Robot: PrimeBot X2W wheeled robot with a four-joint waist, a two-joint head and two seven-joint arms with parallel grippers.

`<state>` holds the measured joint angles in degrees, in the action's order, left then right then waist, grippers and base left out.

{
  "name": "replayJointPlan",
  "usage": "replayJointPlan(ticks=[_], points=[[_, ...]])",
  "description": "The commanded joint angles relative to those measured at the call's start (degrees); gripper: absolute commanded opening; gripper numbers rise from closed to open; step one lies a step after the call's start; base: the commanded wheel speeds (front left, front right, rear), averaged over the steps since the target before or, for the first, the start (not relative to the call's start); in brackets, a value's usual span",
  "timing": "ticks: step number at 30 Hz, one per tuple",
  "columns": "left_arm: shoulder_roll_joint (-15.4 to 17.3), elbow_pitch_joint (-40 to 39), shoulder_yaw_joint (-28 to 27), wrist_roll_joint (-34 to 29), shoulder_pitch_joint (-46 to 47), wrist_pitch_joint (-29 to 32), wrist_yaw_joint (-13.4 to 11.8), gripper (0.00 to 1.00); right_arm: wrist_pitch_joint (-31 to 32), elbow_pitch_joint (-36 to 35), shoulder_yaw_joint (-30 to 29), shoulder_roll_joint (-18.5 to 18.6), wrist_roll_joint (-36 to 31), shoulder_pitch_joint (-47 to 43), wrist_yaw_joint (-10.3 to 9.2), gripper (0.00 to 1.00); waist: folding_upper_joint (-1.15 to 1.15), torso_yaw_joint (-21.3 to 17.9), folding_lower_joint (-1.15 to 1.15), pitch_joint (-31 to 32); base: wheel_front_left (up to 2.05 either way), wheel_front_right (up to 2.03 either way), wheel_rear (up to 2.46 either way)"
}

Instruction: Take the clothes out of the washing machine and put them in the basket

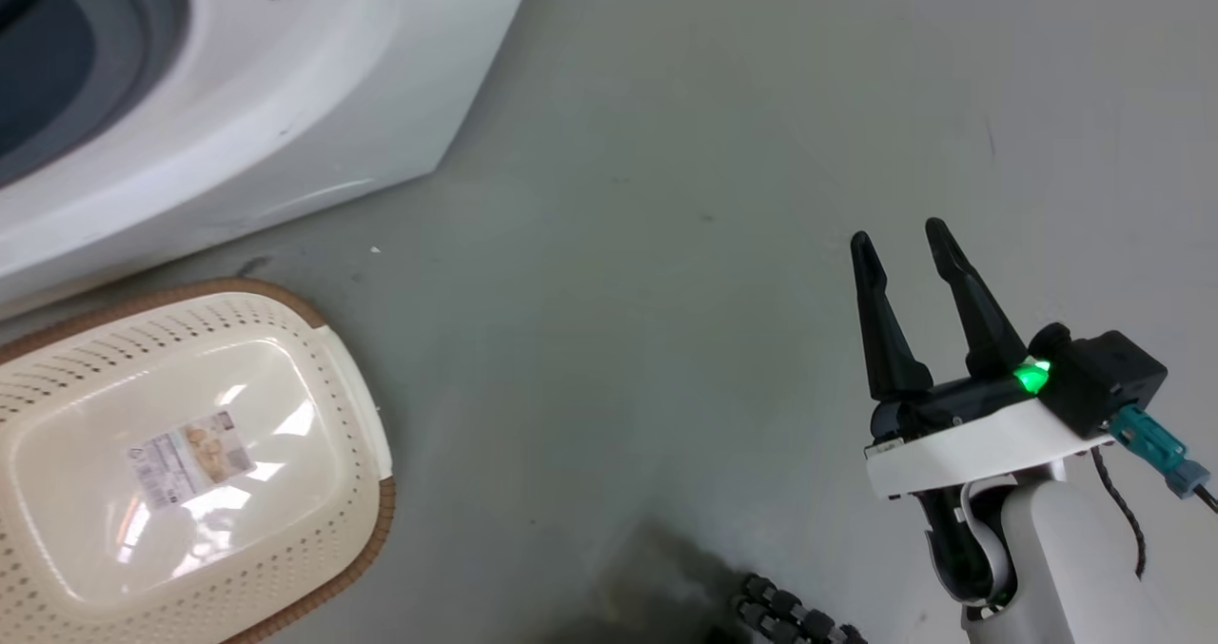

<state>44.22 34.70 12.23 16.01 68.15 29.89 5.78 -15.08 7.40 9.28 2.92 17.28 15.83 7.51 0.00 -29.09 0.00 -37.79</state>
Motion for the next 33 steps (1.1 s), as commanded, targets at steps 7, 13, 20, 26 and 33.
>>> replayJointPlan(ticks=[7, 13, 20, 26, 33], points=[[2.43, 1.55, 2.65, -0.16, 7.21, 13.10, 0.95, 1.00, -0.11, -0.16, 2.04, -0.06, 1.84, 1.85, -0.04, 1.00, 0.00, -2.68, 0.00, -4.02, 0.00, 0.00, 0.00], [3.75, 0.69, 4.84, 0.67, 8.77, 23.53, 1.30, 1.00, -0.11, -0.09, 2.53, -0.07, 2.71, 2.10, -0.04, 1.00, 0.00, -2.99, 0.00, -5.52, 0.00, 0.00, 0.00], [4.42, -0.38, 6.27, 1.87, 7.63, 32.85, 1.07, 1.00, -0.11, -1.37, 2.11, -0.06, 3.16, 2.12, -0.04, 1.00, 0.00, -2.82, 0.00, -7.04, 0.00, 0.00, 0.00], [4.56, -2.26, 5.82, 3.13, 5.93, 37.06, -0.66, 0.32, -0.11, -1.50, 1.91, -0.06, 3.12, 2.04, -0.04, 1.00, 0.00, -2.80, 0.00, -7.53, 0.00, 0.00, 0.00], [6.07, -7.47, 4.66, 1.22, 5.95, 29.57, -3.93, 0.00, -0.11, -1.14, 2.13, -0.06, 3.47, 2.64, -0.04, 1.00, 0.00, -3.04, 0.00, -7.81, 0.00, 0.00, 0.00]])
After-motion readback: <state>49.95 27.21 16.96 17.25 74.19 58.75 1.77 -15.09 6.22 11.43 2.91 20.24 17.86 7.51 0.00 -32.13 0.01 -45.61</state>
